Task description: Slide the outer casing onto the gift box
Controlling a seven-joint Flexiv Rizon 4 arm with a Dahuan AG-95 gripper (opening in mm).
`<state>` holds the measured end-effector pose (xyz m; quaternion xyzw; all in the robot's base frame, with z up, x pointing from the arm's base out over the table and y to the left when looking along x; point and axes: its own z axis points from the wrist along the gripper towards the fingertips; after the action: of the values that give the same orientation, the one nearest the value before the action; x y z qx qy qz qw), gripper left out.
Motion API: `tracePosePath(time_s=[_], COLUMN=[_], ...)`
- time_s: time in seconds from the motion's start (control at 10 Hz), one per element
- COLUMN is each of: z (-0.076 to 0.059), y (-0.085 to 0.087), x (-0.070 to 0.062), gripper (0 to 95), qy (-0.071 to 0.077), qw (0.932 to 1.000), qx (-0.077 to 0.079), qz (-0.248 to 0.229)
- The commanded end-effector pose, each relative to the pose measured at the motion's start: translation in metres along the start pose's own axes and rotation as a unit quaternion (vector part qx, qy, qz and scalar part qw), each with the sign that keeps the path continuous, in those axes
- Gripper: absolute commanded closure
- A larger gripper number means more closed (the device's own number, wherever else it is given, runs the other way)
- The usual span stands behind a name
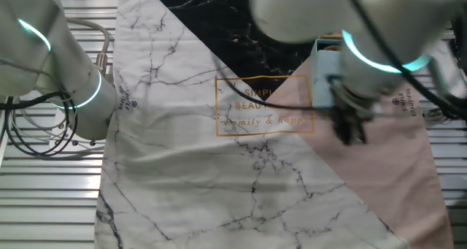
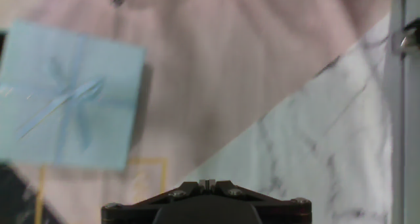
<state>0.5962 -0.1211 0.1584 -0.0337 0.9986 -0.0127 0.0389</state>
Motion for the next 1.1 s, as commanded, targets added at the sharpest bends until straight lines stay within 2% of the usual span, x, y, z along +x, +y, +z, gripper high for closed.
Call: tracePosePath(time_s=[0.1, 0.3, 0.4, 0.5, 0.7, 0.8, 1.0, 1.1], z=[0.061, 0.081, 0.088, 0.091, 0.098, 0.101, 0.104, 0.107], y=[-0.019, -0.017, -0.013, -0.007, 0.008, 0.016, 0.02, 0.02], x=[-0.069, -0.081, -0.086, -0.087, -0.089, -0.089, -0.084, -0.076], gripper=[95.0, 95.0, 95.0, 95.0, 95.0, 95.0, 95.0, 95.0], qy=[0.0, 0.0, 0.001, 0.004, 0.008, 0.011, 0.011, 0.011], qw=[0.9999, 0.9998, 0.9994, 0.9992, 0.9992, 0.9991, 0.999, 0.999], qx=[-0.008, -0.016, -0.03, -0.037, -0.037, -0.039, -0.041, -0.042], qz=[0.008, 0.014, 0.017, 0.016, 0.015, 0.016, 0.014, 0.013])
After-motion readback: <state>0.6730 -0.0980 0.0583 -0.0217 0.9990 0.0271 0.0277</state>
